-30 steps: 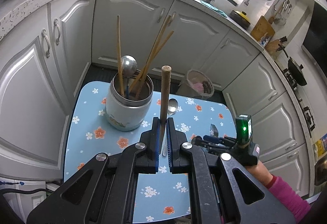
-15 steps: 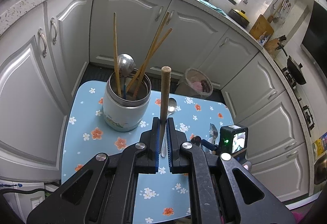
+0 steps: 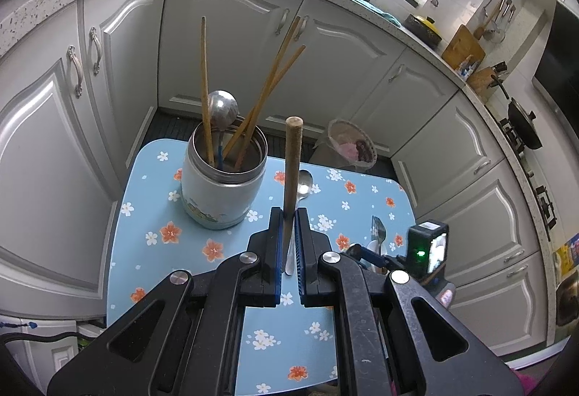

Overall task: Organize utensils
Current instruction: 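Lift the dark-handled spoon off the table with the right tool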

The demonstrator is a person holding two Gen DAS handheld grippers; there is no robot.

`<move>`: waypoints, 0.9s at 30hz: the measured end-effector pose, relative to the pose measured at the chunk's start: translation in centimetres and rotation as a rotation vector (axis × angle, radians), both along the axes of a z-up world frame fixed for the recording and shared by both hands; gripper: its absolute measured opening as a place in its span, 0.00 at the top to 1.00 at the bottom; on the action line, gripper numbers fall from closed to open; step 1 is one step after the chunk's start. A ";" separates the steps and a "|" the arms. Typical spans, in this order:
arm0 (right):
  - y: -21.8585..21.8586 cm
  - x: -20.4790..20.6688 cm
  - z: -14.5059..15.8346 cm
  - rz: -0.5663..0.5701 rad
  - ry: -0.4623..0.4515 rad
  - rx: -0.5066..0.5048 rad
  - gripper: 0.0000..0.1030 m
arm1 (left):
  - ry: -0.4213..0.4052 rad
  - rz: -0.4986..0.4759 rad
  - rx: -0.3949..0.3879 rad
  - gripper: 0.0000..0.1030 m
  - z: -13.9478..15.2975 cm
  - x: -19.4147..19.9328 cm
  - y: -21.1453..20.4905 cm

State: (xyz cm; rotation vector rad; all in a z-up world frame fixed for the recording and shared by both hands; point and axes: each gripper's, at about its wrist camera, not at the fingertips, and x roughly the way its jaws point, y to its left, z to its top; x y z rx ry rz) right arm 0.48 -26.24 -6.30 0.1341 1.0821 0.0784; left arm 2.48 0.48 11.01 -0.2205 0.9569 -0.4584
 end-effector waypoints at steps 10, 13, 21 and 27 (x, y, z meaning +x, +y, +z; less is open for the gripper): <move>0.8 -2.2 5.4 0.100 -0.107 0.072 0.62 | -0.022 0.010 0.007 0.95 1.0 -0.5 0.6; 1.5 -3.4 6.9 0.130 -0.143 0.086 0.62 | -0.031 0.016 0.005 0.95 1.4 -0.7 0.8; 3.2 -3.9 9.1 0.182 -0.200 0.087 0.62 | -0.043 0.014 0.009 0.95 2.2 -1.0 0.9; 3.7 -3.3 10.8 0.206 -0.224 0.085 0.62 | -0.052 0.019 0.002 0.95 3.2 -0.9 1.1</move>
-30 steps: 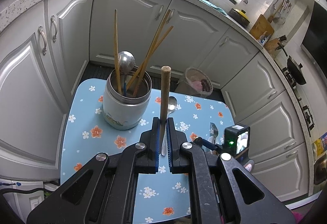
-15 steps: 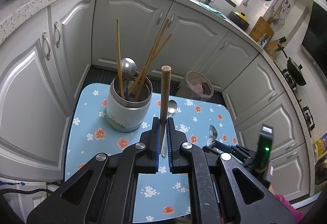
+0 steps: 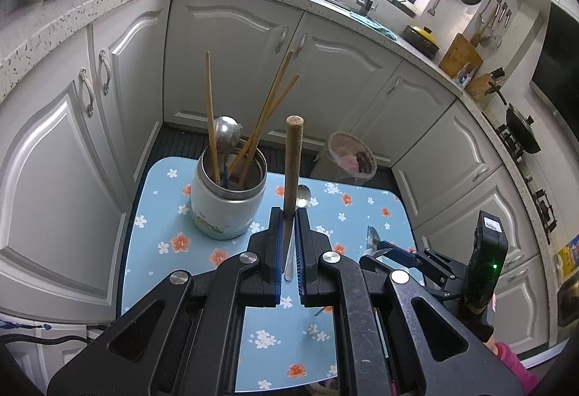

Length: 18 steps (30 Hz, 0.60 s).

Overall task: Organize utensils
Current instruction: 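Lower the dark-handled spoon into the jar with the right tool while the left tool lowers its chopstick in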

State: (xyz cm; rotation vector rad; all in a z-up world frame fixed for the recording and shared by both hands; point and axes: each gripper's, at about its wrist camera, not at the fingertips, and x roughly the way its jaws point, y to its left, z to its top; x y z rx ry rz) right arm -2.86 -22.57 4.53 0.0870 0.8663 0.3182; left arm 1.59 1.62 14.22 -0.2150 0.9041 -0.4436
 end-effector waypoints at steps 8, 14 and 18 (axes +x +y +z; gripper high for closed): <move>1.5 1.9 5.2 0.045 -0.083 -0.024 0.62 | -0.038 0.028 -0.006 0.95 3.2 1.2 0.9; 3.1 4.2 11.4 0.086 -0.172 -0.043 0.62 | -0.073 0.058 0.020 0.95 5.8 3.4 1.7; 4.6 6.4 14.6 0.102 -0.217 -0.041 0.62 | -0.084 0.084 0.038 0.95 6.7 5.0 2.4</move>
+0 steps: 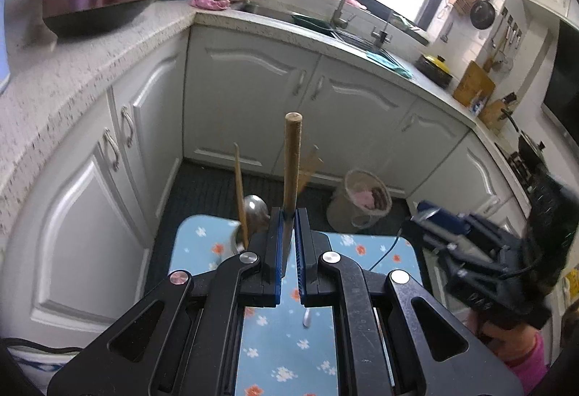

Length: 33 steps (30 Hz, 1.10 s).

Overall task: Organize utensils
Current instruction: 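Lower the dark-handled spoon into the jar with the right tool while the left tool lowers its chopstick in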

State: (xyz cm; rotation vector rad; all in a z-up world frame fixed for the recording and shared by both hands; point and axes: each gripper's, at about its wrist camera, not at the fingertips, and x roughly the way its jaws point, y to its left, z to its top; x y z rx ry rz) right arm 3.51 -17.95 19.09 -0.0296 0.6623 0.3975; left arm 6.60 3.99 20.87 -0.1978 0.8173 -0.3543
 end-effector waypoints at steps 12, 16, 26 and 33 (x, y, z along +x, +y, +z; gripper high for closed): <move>5.8 7.6 -2.3 0.019 0.022 -0.027 0.62 | 0.054 0.063 0.042 0.95 -3.9 4.6 0.9; 6.7 9.3 -6.2 0.023 0.093 -0.038 0.62 | 0.089 0.055 0.057 0.95 -6.1 5.0 0.3; 6.5 11.2 -12.5 0.000 0.227 -0.014 0.62 | 0.153 0.064 0.063 0.95 -10.5 5.5 -0.7; 6.1 10.8 -13.6 -0.003 0.248 0.015 0.59 | 0.168 0.087 0.051 0.93 -11.7 5.6 -0.2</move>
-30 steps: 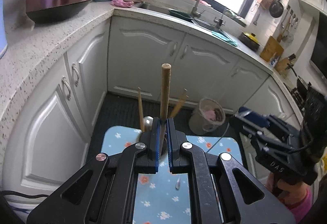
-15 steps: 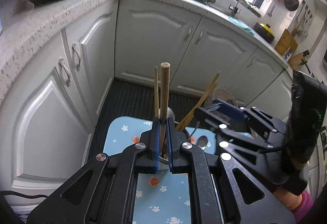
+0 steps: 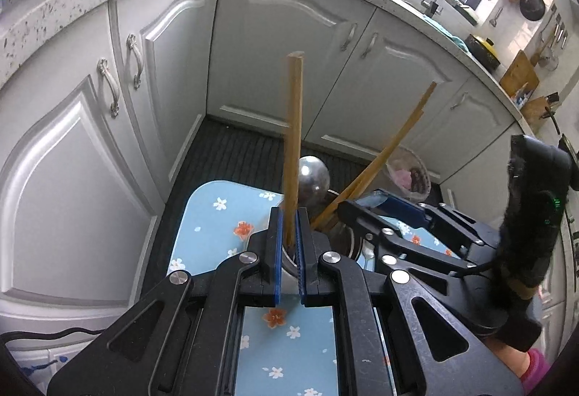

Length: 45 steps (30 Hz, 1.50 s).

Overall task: Organize utensils
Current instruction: 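Lower the dark-handled spoon into the jar with the right tool while the left tool lowers its chopstick in, then grasp the silver spoon with the left tool while the right tool grasps the silver fork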

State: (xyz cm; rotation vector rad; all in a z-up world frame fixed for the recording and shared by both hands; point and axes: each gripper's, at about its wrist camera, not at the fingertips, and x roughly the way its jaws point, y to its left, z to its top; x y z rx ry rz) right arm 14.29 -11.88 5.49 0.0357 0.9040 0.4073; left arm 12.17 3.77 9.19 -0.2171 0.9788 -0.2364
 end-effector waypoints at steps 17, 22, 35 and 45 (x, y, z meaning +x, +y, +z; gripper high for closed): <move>-7.0 -6.0 2.3 -0.075 0.005 0.052 0.54 | -0.033 0.025 0.025 0.54 0.6 -3.1 0.0; -11.6 -9.7 2.3 -0.132 0.016 0.003 0.54 | -0.045 -0.022 0.017 0.54 1.1 -5.1 -1.6; -22.8 -18.8 -5.1 -0.316 0.168 -0.049 0.47 | 0.098 -0.222 -0.025 0.54 -4.0 -8.1 -10.3; -24.1 -16.1 -9.6 -0.413 0.231 0.001 0.51 | 0.219 -0.224 -0.053 0.51 -7.7 -5.5 -13.1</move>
